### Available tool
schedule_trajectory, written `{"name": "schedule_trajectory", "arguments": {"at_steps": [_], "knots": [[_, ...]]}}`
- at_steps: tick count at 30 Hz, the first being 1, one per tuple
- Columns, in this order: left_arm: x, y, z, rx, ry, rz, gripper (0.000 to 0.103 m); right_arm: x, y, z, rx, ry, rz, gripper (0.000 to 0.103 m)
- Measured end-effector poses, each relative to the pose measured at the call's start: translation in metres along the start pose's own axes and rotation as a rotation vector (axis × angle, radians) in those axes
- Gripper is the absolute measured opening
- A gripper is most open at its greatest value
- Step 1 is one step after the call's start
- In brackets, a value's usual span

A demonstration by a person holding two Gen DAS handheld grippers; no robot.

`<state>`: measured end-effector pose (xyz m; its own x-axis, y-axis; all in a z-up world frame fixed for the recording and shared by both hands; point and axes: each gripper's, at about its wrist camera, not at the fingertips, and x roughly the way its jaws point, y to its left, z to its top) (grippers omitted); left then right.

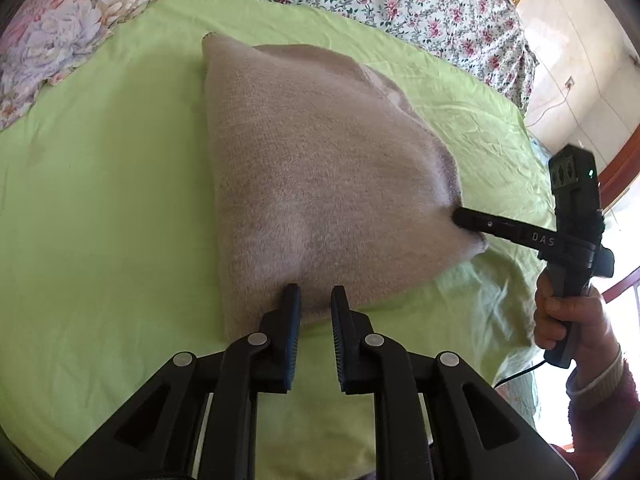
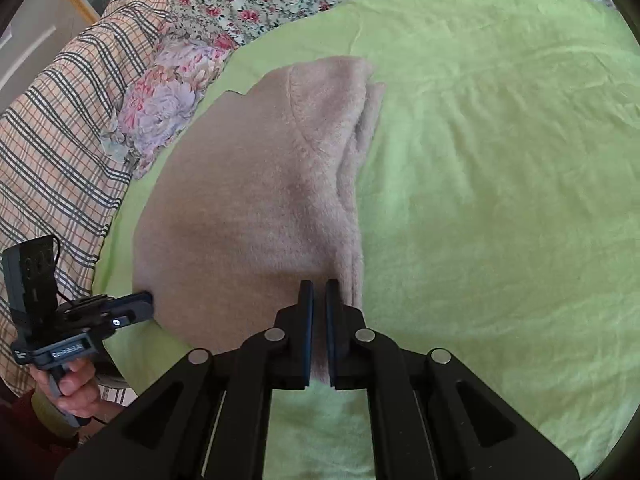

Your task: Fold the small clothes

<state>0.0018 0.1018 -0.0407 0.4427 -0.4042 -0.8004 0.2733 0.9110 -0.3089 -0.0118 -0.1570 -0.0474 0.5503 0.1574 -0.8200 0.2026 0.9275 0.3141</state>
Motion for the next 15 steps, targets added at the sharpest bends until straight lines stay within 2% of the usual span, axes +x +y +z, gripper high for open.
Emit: {"name": "schedule_trajectory", "arguments": {"at_steps": [2,4,6,11,12,13,15], "knots": [[-0.011,0.001,-0.002,-0.013,-0.013,-0.003,0.018,-0.006,-0.002,-0.004,0.013,-0.002,-0.01,0.006],[-0.023,0.002,-0.004,-0.016,-0.032,0.013,0.024,-0.014,-0.001,-0.006,0.028,-0.012,-0.01,0.007],[-0.032,0.004,-0.005,-0.021,-0.049,0.023,0.032,-0.023,0.002,-0.006,0.02,-0.027,-0.046,0.008],[-0.049,0.015,-0.002,-0.048,-0.084,0.072,0.043,-0.04,0.01,-0.005,0.028,-0.06,-0.039,0.011],[-0.05,0.017,-0.001,-0.058,-0.086,0.078,0.045,-0.042,0.012,-0.004,0.022,-0.062,-0.042,0.019],[-0.051,0.019,0.001,-0.066,-0.087,0.078,0.046,-0.044,0.015,-0.004,0.016,-0.065,-0.045,0.035],[-0.051,0.021,0.003,-0.082,-0.089,0.077,0.05,-0.047,0.021,-0.005,0.005,-0.077,-0.041,0.044]]}}
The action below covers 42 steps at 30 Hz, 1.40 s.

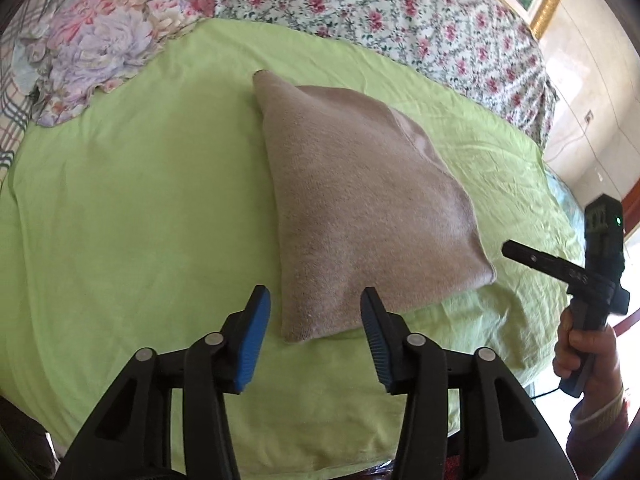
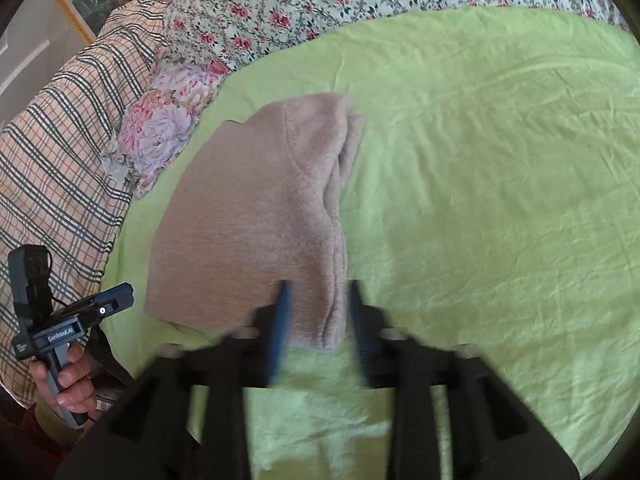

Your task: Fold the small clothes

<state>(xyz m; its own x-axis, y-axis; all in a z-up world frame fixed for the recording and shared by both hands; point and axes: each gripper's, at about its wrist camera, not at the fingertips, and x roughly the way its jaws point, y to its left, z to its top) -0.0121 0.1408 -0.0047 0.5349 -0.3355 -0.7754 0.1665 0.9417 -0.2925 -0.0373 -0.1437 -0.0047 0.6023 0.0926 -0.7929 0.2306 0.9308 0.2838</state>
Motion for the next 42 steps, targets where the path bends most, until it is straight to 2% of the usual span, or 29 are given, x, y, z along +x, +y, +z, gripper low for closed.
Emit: {"name": "schedule_trajectory", "arguments": {"at_steps": [7,8,10,13,16,19,24,29,31,34,39,41,42], "knots": [[-0.005,-0.008,-0.001,0.01,-0.023,0.056,0.064,-0.005,0.015,-0.008,-0.025,0.01,0.012,0.044],[-0.007,-0.011,-0.002,0.017,-0.028,0.073,0.068,-0.005,0.017,-0.01,-0.034,0.013,0.013,0.045],[-0.01,-0.015,-0.005,0.033,-0.039,0.1,0.072,-0.006,0.024,-0.016,-0.06,0.02,0.004,0.051],[-0.013,-0.021,-0.01,0.056,-0.045,0.141,0.081,-0.007,0.032,-0.022,-0.097,0.023,0.001,0.067],[-0.015,-0.024,-0.016,0.079,-0.05,0.166,0.081,-0.008,0.04,-0.027,-0.129,0.019,-0.005,0.075],[-0.015,-0.027,-0.021,0.098,-0.048,0.184,0.082,-0.008,0.042,-0.026,-0.143,0.022,-0.009,0.079],[-0.009,-0.017,-0.011,0.069,-0.026,0.153,0.082,-0.002,0.031,-0.006,-0.093,-0.004,0.022,0.079],[0.006,-0.005,0.023,0.029,-0.023,0.11,0.082,0.02,0.002,0.045,0.033,-0.053,0.09,0.078],[0.015,-0.001,0.042,0.023,-0.034,0.11,0.082,0.039,-0.012,0.074,0.068,-0.064,0.105,0.069],[0.032,0.006,0.067,0.001,-0.028,0.11,0.082,0.069,-0.024,0.109,0.088,-0.052,0.102,0.063],[0.062,0.021,0.099,-0.046,-0.007,0.105,0.082,0.127,-0.049,0.151,0.147,-0.003,0.118,0.063],[0.075,0.026,0.11,-0.057,0.003,0.123,0.082,0.146,-0.052,0.159,0.166,0.038,0.162,0.023],[0.08,0.027,0.114,-0.061,0.007,0.128,0.082,0.147,-0.051,0.161,0.163,0.037,0.154,0.008]]}}
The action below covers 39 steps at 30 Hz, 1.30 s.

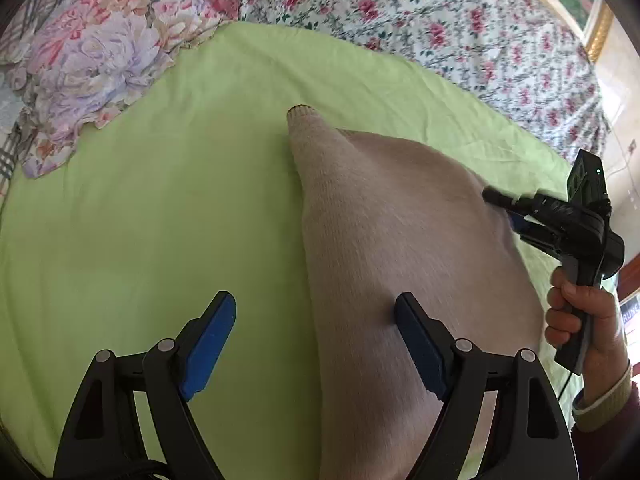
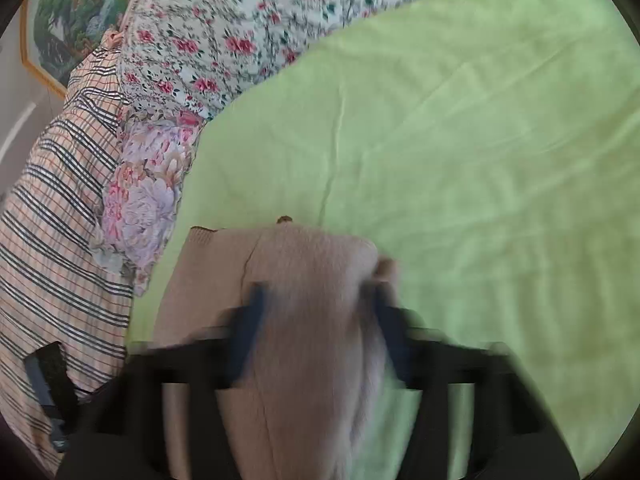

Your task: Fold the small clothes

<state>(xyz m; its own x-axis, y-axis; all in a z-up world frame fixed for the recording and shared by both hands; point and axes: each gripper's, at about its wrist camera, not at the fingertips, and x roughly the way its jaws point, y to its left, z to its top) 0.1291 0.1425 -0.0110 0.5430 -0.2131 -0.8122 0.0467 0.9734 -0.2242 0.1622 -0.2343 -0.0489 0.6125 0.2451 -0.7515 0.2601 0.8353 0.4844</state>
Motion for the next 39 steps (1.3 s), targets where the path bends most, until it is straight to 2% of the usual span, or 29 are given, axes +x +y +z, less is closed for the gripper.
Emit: {"name": "schedule_trajectory", "arguments": {"at_steps": [2,4,7,9,11,13,16,17,21,27,33,39], "knots": [[0.006,0.001,0.006,-0.005,0.001,0.007,0.083,-0.022,0.008,-0.003,-0.039,-0.1,0.011,0.008],[0.009,0.001,0.007,0.006,-0.006,0.015,0.084,-0.036,0.007,-0.009,-0.044,-0.152,-0.001,0.008],[0.016,-0.001,0.004,0.024,0.0,0.026,0.084,-0.016,-0.001,-0.018,-0.044,-0.098,-0.09,0.008],[0.016,-0.001,0.004,0.028,0.0,0.03,0.084,-0.001,-0.005,-0.021,-0.033,-0.056,-0.108,0.01],[0.011,-0.002,0.004,0.029,-0.002,0.036,0.084,-0.006,-0.002,-0.019,-0.028,-0.07,-0.107,0.012],[0.004,-0.002,0.001,0.036,-0.01,0.046,0.084,-0.022,0.005,-0.02,-0.03,-0.094,-0.11,0.02],[-0.005,-0.002,-0.006,0.044,-0.018,0.046,0.083,-0.052,0.017,-0.031,-0.057,-0.139,-0.108,0.025],[-0.009,-0.003,-0.01,0.046,-0.021,0.042,0.083,-0.064,0.021,-0.038,-0.062,-0.148,-0.097,0.027],[-0.031,-0.007,-0.032,0.064,-0.034,0.024,0.083,-0.095,0.029,-0.071,-0.064,-0.153,-0.064,0.043],[-0.061,-0.014,-0.075,0.091,-0.032,0.011,0.083,-0.121,0.047,-0.13,-0.118,-0.104,-0.05,0.058],[-0.08,-0.027,-0.118,0.181,-0.026,0.082,0.083,-0.128,0.072,-0.182,-0.241,-0.025,-0.115,0.078],[-0.093,-0.034,-0.151,0.213,-0.03,0.149,0.083,-0.137,0.085,-0.22,-0.312,0.005,-0.172,0.085]]}}
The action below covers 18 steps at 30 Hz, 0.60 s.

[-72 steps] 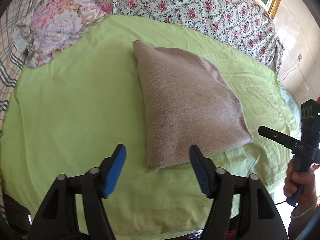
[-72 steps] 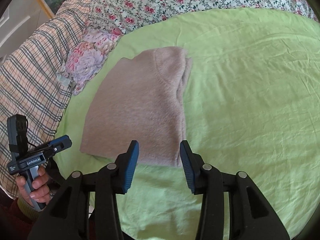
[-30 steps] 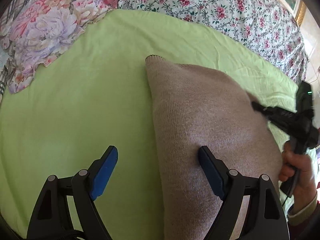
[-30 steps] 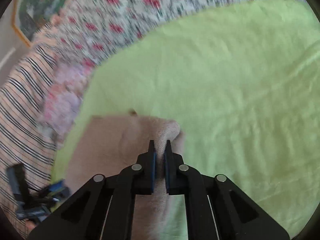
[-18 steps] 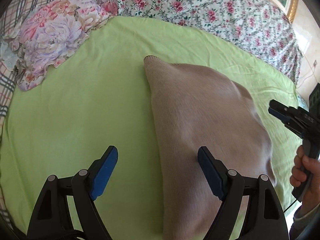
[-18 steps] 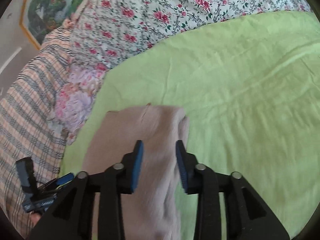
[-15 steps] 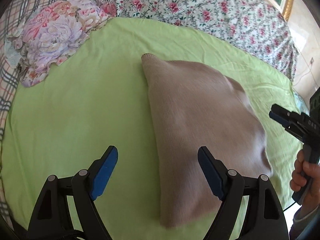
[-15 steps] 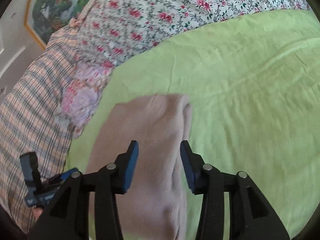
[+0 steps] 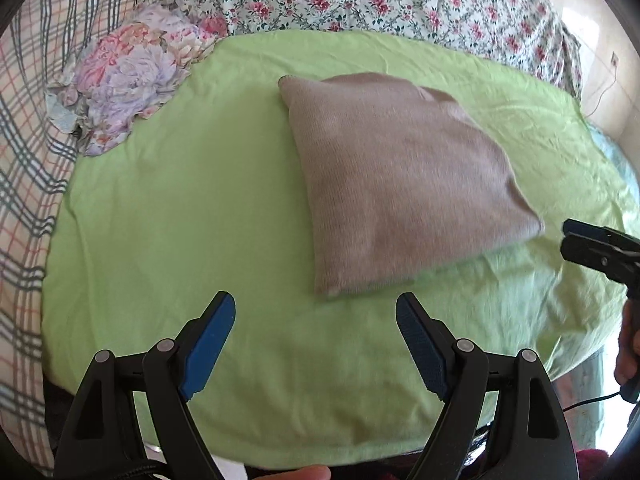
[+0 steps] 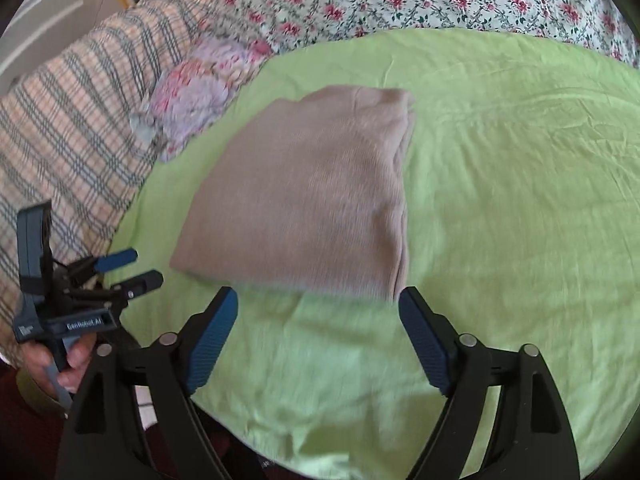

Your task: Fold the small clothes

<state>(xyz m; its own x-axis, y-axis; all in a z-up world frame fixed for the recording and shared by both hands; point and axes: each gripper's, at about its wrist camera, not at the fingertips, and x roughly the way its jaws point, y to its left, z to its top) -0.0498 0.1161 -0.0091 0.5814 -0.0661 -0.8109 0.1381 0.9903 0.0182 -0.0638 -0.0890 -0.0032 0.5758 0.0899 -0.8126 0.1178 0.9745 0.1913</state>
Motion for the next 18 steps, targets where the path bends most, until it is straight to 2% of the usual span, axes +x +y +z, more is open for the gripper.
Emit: {"name": "schedule_trajectory", "arguments": {"at_steps": [7,18], "knots": [[-0.007,-0.01,-0.012,0.039,0.004,0.035,0.084,0.002,0.01,-0.019,-0.074,0.055,-0.046,0.088],[-0.004,-0.004,0.011,0.049,-0.009,0.085,0.085,0.01,0.015,-0.005,-0.111,0.064,-0.074,0.092]]}}
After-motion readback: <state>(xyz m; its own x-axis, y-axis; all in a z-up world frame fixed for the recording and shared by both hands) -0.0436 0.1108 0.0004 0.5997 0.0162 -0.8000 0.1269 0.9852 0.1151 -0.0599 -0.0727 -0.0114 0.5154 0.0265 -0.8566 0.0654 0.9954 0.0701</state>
